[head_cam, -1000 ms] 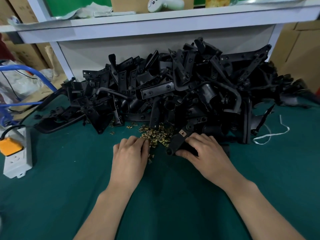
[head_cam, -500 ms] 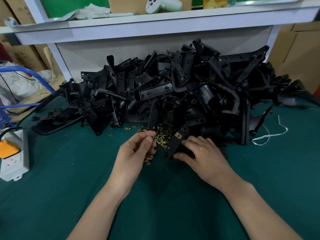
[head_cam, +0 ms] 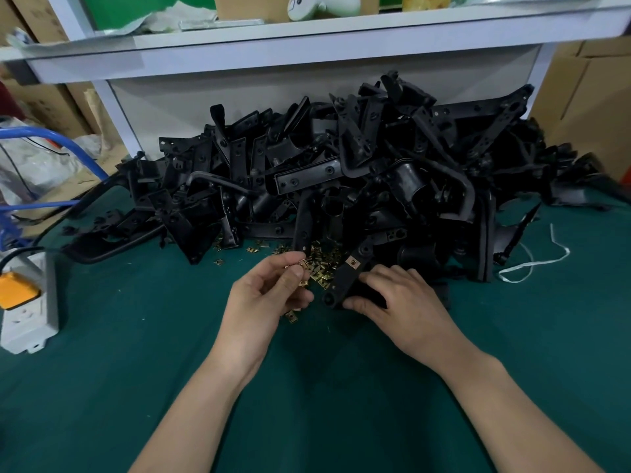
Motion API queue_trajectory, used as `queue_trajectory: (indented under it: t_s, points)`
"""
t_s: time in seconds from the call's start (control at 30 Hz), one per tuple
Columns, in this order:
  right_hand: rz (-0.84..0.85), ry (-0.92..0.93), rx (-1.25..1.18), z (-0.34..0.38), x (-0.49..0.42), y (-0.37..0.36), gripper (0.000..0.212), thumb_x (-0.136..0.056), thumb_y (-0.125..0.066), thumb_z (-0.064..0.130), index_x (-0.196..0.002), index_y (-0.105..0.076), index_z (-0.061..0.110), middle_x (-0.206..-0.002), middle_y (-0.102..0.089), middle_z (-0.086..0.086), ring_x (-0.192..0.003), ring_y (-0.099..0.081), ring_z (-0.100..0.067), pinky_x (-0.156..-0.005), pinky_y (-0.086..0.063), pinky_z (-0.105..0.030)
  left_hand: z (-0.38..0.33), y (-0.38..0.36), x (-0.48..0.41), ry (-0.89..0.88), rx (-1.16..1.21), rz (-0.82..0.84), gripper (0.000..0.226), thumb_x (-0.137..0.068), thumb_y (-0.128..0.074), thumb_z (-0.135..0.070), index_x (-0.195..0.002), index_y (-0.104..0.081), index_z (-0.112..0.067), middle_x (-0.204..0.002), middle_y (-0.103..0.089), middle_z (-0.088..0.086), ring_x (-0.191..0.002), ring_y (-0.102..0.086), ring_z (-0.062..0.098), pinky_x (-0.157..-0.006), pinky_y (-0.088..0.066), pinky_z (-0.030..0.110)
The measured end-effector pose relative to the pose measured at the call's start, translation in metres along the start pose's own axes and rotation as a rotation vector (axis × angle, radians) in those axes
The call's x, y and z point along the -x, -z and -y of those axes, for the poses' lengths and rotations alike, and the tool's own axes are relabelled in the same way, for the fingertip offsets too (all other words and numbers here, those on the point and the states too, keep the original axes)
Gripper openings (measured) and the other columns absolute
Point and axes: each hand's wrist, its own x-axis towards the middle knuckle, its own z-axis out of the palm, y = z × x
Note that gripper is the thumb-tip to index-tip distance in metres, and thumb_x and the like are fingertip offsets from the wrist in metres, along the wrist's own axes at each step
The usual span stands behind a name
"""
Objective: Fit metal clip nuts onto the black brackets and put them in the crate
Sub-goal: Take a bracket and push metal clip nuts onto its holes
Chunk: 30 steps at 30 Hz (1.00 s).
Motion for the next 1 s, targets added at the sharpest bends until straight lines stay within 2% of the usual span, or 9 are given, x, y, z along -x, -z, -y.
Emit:
queue_trajectory:
  t_s: [0.07, 0.27, 0.47, 0.6, 0.73, 0.83, 0.9, 1.0]
  points:
    - [0.003, 0.003, 0.003, 0.000, 0.000, 0.000, 0.083, -0.083, -0.023, 0.075, -0.134, -0.062, 0.023, -0.122, -0.060, 0.014, -0.106, -0.048, -0.007, -0.083, -0.021, -0.018, 0.001, 0.000, 0.000, 0.016, 0.000, 0.021, 0.017, -0.089, -0.068, -0.023, -0.101, -0.078, -0.028, -0.091, -0.073, 0.000, -0.079, -0.070, 0.016, -0.077, -0.058, 0.025]
    - [-0.008, 0.001, -0.004, 0.000, -0.001, -0.001, 0.079, -0.084, -0.027, 0.073, -0.135, -0.061, 0.023, -0.122, -0.060, 0.014, -0.106, -0.047, -0.006, -0.083, -0.020, -0.018, 0.001, -0.003, 0.001, 0.058, 0.037, 0.056, 0.022, -0.085, -0.066, -0.029, -0.102, -0.080, -0.025, -0.088, -0.073, -0.001, -0.086, -0.070, 0.012, -0.079, -0.056, 0.022]
    - [-0.011, 0.004, -0.015, 0.000, 0.000, -0.001, 0.081, -0.083, -0.026, 0.074, -0.135, -0.061, 0.022, -0.122, -0.060, 0.014, -0.106, -0.046, -0.006, -0.084, -0.020, -0.018, 0.004, -0.005, 0.000, 0.107, 0.039, 0.061, 0.023, -0.097, -0.062, -0.007, -0.102, -0.080, -0.022, -0.100, -0.077, 0.008, -0.092, -0.072, 0.017, -0.083, -0.058, 0.025]
    - [-0.028, 0.007, -0.009, -0.001, 0.000, -0.002, 0.068, -0.089, -0.039, 0.068, -0.133, -0.063, 0.021, -0.121, -0.061, 0.012, -0.105, -0.048, -0.008, -0.085, -0.021, -0.020, 0.006, -0.010, 0.000, 0.142, 0.087, 0.030, 0.020, -0.094, -0.065, -0.007, -0.101, -0.079, -0.020, -0.096, -0.075, 0.008, -0.088, -0.072, 0.017, -0.078, -0.058, 0.023]
    - [-0.041, 0.042, -0.016, -0.001, 0.002, -0.003, 0.057, -0.093, -0.046, 0.061, -0.128, -0.066, 0.020, -0.114, -0.062, 0.012, -0.095, -0.041, -0.004, -0.082, -0.021, -0.022, 0.009, -0.014, 0.000, 0.177, 0.097, 0.036, 0.024, -0.083, -0.072, -0.016, -0.108, -0.075, -0.017, -0.102, -0.076, 0.011, -0.092, -0.072, 0.018, -0.081, -0.059, 0.027]
    - [-0.058, 0.061, -0.024, -0.001, 0.002, -0.003, 0.048, -0.095, -0.051, 0.055, -0.124, -0.067, 0.020, -0.110, -0.062, 0.012, -0.091, -0.033, 0.000, -0.080, -0.021, -0.023, 0.010, -0.015, 0.000, 0.186, 0.065, 0.046, 0.028, -0.076, -0.075, -0.025, -0.104, -0.078, -0.021, -0.106, -0.076, 0.011, -0.095, -0.071, 0.017, -0.089, -0.058, 0.032]
    - [-0.052, 0.057, -0.022, 0.000, 0.002, -0.002, 0.051, -0.095, -0.048, 0.058, -0.126, -0.066, 0.021, -0.112, -0.062, 0.012, -0.092, -0.037, -0.002, -0.081, -0.021, -0.023, 0.010, -0.014, -0.001, 0.183, 0.071, 0.049, 0.026, -0.074, -0.075, -0.028, -0.100, -0.079, -0.023, -0.106, -0.076, 0.011, -0.095, -0.071, 0.017, -0.087, -0.057, 0.030]
    - [-0.032, 0.051, -0.024, 0.000, 0.002, -0.001, 0.063, -0.091, -0.036, 0.064, -0.131, -0.064, 0.024, -0.116, -0.061, 0.014, -0.100, -0.045, -0.005, -0.084, -0.022, -0.021, 0.010, -0.013, -0.001, 0.176, 0.103, 0.038, 0.031, -0.075, -0.074, -0.027, -0.104, -0.076, -0.016, -0.103, -0.076, 0.010, -0.093, -0.071, 0.018, -0.081, -0.059, 0.025]
